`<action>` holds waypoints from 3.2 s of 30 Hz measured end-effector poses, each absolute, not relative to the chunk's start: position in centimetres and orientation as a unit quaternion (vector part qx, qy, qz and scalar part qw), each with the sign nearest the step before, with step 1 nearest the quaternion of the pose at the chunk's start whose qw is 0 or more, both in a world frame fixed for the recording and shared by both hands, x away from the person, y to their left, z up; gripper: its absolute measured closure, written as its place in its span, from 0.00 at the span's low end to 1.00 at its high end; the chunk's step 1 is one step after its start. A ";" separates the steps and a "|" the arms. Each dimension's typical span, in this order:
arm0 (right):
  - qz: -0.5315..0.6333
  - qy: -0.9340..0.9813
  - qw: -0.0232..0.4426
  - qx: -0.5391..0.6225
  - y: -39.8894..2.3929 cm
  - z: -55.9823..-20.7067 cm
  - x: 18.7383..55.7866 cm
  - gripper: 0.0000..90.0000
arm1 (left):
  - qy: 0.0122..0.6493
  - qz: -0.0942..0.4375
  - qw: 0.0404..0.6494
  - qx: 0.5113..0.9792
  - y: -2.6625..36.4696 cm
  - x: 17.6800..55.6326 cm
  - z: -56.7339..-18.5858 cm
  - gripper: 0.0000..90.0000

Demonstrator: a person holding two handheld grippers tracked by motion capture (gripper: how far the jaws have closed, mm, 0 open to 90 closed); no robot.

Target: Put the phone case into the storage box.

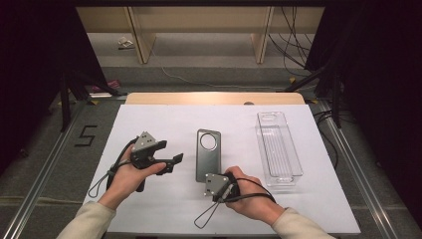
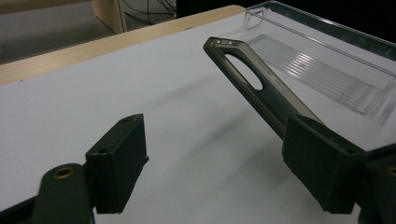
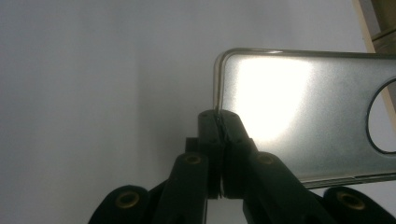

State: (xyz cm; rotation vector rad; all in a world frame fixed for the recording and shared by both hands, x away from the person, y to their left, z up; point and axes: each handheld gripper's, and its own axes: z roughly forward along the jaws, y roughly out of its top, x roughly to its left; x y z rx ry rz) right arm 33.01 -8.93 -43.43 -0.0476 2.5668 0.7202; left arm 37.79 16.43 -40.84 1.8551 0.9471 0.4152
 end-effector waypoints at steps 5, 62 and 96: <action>0.262 0.935 0.237 -0.023 -8.7 -43.4 32.8 0.99 | 0.397 0.161 0.486 0.762 15.6 39.3 -40.1 0.28; 0.240 0.932 0.266 -0.056 -8.2 -43.9 32.4 0.99 | 0.481 -0.004 0.515 0.709 11.4 42.0 -41.0 0.85; 0.252 0.924 0.283 -0.046 -8.4 -44.0 32.8 0.89 | 0.450 0.003 0.553 0.701 11.1 41.4 -40.3 0.90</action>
